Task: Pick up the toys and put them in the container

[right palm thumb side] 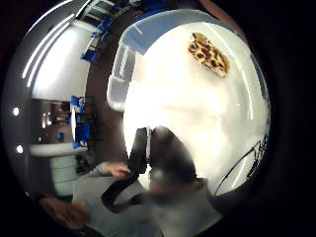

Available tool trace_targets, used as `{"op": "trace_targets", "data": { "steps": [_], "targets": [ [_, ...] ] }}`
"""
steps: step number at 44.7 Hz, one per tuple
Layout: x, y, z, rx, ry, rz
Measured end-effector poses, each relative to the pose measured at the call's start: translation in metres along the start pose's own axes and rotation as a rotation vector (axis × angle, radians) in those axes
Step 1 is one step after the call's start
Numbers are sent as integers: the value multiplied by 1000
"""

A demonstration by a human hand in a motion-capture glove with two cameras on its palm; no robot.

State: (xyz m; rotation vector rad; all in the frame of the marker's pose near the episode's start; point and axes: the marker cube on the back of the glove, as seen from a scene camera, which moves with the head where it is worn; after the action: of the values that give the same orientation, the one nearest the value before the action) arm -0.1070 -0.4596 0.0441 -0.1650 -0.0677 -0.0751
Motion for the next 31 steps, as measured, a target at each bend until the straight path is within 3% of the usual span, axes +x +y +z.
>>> {"op": "trace_targets", "data": {
  "steps": [5,10,17,26,31],
  "targets": [
    [30,86,-24,51,3,-44],
    [63,160,-35,130,68,34],
    [88,208,-37,166,109,161],
    [66,244,-16,155,91,85],
    [31,294,21,146,86,16]
  ]
}}
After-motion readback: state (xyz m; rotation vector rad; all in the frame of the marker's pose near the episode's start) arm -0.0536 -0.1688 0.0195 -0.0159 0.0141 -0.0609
